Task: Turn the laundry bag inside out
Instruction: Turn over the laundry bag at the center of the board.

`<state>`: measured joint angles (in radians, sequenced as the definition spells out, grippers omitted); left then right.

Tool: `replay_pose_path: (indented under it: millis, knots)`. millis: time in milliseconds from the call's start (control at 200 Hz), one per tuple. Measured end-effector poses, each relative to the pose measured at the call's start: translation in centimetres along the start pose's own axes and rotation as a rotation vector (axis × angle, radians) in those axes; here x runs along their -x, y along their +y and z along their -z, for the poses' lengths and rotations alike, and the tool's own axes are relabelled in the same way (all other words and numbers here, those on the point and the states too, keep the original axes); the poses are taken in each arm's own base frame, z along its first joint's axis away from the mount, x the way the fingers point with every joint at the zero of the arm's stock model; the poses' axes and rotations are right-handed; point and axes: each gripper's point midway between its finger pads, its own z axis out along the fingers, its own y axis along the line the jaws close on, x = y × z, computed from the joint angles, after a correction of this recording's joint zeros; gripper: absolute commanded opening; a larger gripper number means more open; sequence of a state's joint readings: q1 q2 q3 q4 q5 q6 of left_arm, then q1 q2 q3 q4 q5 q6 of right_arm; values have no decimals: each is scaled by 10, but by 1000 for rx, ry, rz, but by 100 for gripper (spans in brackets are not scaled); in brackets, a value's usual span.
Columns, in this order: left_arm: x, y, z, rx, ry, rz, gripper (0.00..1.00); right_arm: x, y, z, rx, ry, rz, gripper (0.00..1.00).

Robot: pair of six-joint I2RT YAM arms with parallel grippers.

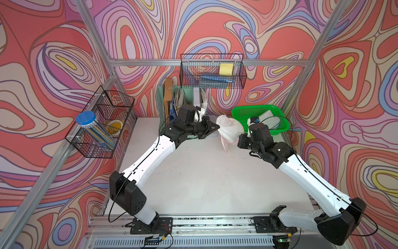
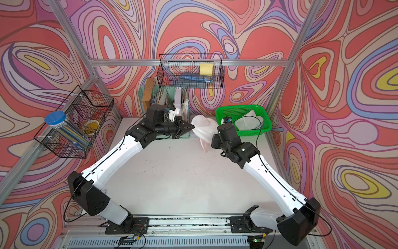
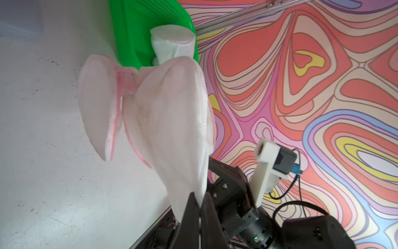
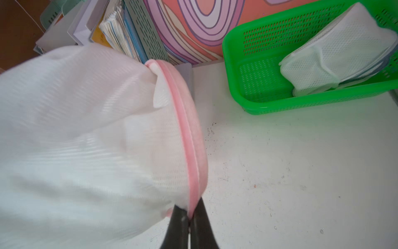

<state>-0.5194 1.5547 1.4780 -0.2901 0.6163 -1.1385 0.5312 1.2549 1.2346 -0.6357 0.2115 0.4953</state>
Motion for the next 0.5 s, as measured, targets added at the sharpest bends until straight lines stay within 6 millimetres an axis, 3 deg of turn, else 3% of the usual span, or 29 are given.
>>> replay_pose_path:
  millis: [15, 75, 170, 260, 340, 500]
  knots:
    - [-1, 10, 0, 9, 0, 12, 0, -5, 2, -3, 12, 16, 14, 35]
    - [-5, 44, -2, 42, 8, 61, 0, -22, 5, -14, 42, 67, 11, 53]
    - [-14, 111, -5, 121, 23, 156, 0, -58, 11, -36, 91, 178, 18, 60]
    - [-20, 149, -2, 177, 26, 216, 0, -88, 14, -52, 126, 276, 8, 65]
    - [-18, 158, 3, 189, 15, 224, 0, -103, 15, -56, 151, 323, 0, 69]
    - [-1, 141, 27, 146, -45, 154, 0, -102, 28, -56, 218, 322, -16, 71]
